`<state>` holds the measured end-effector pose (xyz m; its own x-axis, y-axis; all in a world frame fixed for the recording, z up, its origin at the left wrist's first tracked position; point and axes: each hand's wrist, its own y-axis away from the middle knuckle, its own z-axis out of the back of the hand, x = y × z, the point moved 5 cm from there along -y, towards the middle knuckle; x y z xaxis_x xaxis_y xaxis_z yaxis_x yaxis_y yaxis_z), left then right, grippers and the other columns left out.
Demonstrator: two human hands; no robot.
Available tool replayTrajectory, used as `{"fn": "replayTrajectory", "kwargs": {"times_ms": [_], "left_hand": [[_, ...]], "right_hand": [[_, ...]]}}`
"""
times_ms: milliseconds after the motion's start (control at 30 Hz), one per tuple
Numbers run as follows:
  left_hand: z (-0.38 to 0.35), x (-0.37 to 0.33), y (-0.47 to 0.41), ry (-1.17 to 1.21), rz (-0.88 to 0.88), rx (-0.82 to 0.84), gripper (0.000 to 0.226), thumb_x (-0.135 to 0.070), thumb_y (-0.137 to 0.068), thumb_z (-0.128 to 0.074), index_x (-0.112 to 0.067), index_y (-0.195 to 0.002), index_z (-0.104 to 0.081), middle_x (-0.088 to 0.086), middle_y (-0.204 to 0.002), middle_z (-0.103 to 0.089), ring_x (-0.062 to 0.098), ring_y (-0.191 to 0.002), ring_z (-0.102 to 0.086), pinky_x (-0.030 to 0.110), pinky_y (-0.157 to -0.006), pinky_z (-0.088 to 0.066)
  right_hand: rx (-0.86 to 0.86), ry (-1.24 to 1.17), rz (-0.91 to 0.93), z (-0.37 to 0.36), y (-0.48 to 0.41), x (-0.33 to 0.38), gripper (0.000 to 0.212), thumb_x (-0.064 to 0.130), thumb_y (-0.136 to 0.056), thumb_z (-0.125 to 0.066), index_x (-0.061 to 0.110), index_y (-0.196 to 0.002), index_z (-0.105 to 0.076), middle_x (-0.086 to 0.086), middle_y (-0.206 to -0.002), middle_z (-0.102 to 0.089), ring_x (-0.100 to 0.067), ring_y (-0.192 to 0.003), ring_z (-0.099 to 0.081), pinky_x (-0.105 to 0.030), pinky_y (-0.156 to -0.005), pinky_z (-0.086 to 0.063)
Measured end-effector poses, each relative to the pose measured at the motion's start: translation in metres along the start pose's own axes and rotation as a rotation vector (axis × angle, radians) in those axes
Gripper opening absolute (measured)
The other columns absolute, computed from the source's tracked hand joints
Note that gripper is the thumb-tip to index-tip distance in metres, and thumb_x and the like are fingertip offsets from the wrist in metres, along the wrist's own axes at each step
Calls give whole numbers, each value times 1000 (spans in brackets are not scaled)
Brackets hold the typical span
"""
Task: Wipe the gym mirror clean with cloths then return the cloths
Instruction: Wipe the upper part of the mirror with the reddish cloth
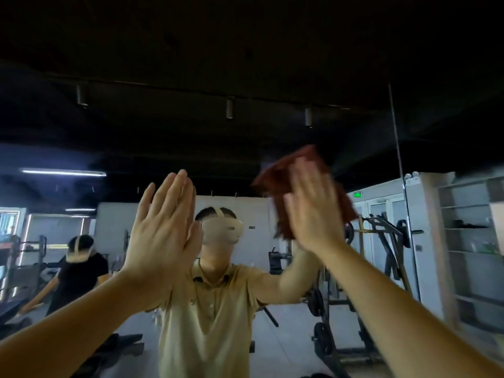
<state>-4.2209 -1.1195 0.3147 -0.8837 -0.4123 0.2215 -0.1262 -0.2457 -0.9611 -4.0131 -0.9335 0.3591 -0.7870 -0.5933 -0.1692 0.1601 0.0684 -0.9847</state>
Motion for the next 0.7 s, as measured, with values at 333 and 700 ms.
{"fn": "replayTrajectory", "kwargs": {"times_ms": [333, 700], "left_hand": [[8, -6, 19, -70, -51, 84, 72, -44, -103, -25, 1, -160, -32, 19, -168, -29, 32, -158, -24, 54, -128, -19], [3, 36, 46, -101, -115, 158, 76, -47, -100, -42, -3, -162, -30, 17, -171, -20, 33, -159, -18, 54, -128, -21]], "right_hand": [[-8, -121, -184, 10, 2, 102, 60, 36, -108, -30, 13, -163, -23, -12, -173, -15, -30, -161, -8, -56, -129, -10], [4, -16, -667, 15, 13, -32, 66, 33, -105, -27, -3, -160, -26, -24, -168, -25, -41, -156, -23, -61, -125, -17]]}}
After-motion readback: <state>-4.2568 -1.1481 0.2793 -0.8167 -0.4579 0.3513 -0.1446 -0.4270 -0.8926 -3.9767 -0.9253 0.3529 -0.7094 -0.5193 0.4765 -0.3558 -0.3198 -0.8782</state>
